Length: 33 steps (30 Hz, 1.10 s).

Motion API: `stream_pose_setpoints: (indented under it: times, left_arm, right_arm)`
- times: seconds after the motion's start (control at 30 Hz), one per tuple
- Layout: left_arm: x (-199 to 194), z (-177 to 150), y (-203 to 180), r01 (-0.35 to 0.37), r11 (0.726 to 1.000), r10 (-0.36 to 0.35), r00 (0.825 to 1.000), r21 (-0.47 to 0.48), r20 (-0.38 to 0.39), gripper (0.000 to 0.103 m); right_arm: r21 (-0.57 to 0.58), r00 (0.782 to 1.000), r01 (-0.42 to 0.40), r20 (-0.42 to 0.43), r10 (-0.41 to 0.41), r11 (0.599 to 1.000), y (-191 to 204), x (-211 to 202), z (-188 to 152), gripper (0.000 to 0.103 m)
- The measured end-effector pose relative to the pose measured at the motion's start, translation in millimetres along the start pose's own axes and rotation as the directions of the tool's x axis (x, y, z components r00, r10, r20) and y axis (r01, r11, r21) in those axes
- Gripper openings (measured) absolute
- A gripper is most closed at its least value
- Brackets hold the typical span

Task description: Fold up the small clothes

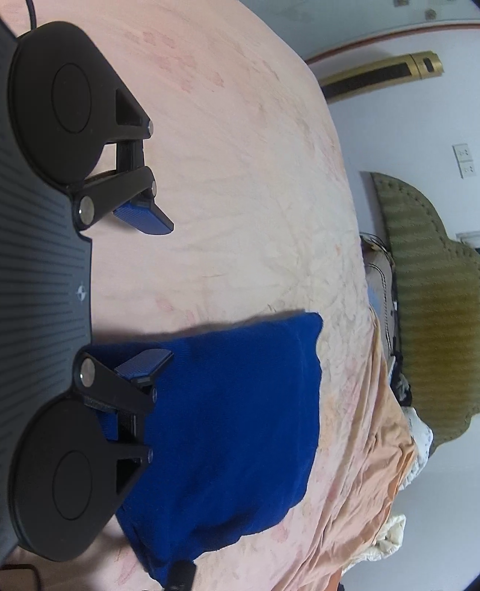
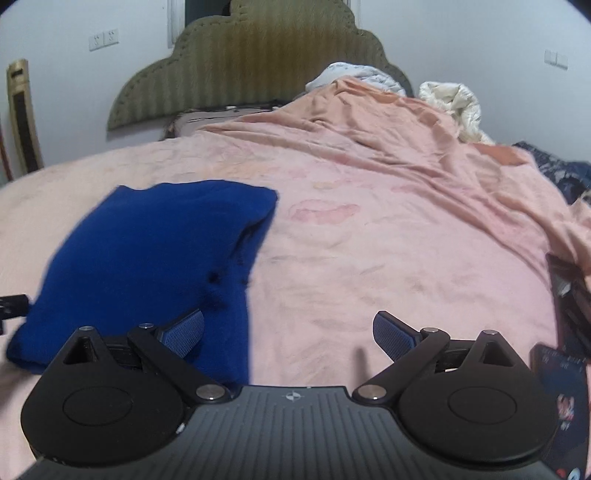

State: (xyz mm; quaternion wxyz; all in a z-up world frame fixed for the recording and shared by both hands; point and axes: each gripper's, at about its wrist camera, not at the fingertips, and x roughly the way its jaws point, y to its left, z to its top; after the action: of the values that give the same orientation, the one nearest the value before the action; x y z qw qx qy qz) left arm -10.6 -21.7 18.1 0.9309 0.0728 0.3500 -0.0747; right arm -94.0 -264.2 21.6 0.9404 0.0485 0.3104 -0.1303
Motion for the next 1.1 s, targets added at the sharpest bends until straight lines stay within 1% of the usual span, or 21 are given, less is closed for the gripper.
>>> stream_pose_setpoints:
  times: [0.17,0.37,0.5,0.53,0.6,0.63,0.67,0.7,0.77,0.8,0.83,0.9,0.97,1.1]
  left_arm:
    - [-6,-4,-3,-0.002,1.0,0.002,1.0,0.003,-0.011,0.068]
    - [-12,-7,-1,-0.019,1.0,0.019,1.0,-0.012,-0.01,0.069]
    - [-23,-2,3,-0.023,0.999,0.024,0.999,-0.044,0.04,0.07]
    - [-23,1,1,-0.011,0.999,0.012,0.999,-0.039,0.044,0.074]
    - [-21,3,-7,0.01,1.0,-0.01,0.999,-0.017,0.051,0.078]
    - [-17,2,-12,0.006,1.0,-0.006,0.999,0.0,0.05,0.078]
    - [-13,0,-17,-0.001,1.0,0.0,0.999,0.02,0.039,0.078]
    - [-8,-5,-22,0.002,0.999,-0.003,1.0,0.039,0.018,0.078]
    - [-4,-12,-26,0.027,0.998,-0.026,1.0,0.049,-0.008,0.078]
    - [-4,-15,-26,0.029,0.998,-0.028,1.0,0.049,-0.012,0.078]
    - [-4,-17,-26,0.026,0.999,-0.025,1.0,0.048,-0.013,0.078]
    - [-5,-17,-24,0.027,0.999,-0.026,0.999,0.037,-0.018,0.078]
    - [-7,-15,-22,0.033,0.999,-0.033,0.999,0.018,-0.022,0.078]
    - [-9,-16,-20,0.026,1.0,-0.026,0.999,0.0,-0.035,0.078]
  right_arm:
    - [-0.041,0.999,-0.038,-0.008,0.038,0.998,14,-11,-8,0.1]
    - [-0.038,1.0,-0.031,-0.005,0.031,0.999,15,-18,-14,0.099]
    - [0.001,0.998,-0.064,0.015,0.064,0.998,6,-20,-15,0.09]
    - [0.016,0.997,-0.078,0.019,0.078,0.997,4,-18,-15,0.088]
    - [0.044,0.994,-0.105,0.011,0.104,0.994,2,-12,-13,0.084]
    - [0.053,0.993,-0.116,0.009,0.116,0.992,3,-8,-11,0.081]
    - [0.053,0.993,-0.119,0.009,0.119,0.991,4,-4,-11,0.081]
    - [0.044,0.995,-0.102,0.0,0.102,0.994,6,1,-11,0.081]
    - [-0.007,1.0,-0.009,-0.023,0.009,1.0,12,9,-13,0.083]
    - [-0.036,0.999,0.031,-0.019,-0.032,0.999,13,9,-15,0.086]
    - [-0.043,0.999,0.045,-0.014,-0.046,0.998,12,8,-17,0.088]
    - [-0.011,0.999,0.042,-0.009,-0.042,0.999,6,1,-17,0.088]
    - [0.008,0.999,0.034,0.019,-0.034,0.999,5,-11,-15,0.088]
    - [-0.013,0.998,-0.01,0.056,0.011,1.0,13,-28,-13,0.098]
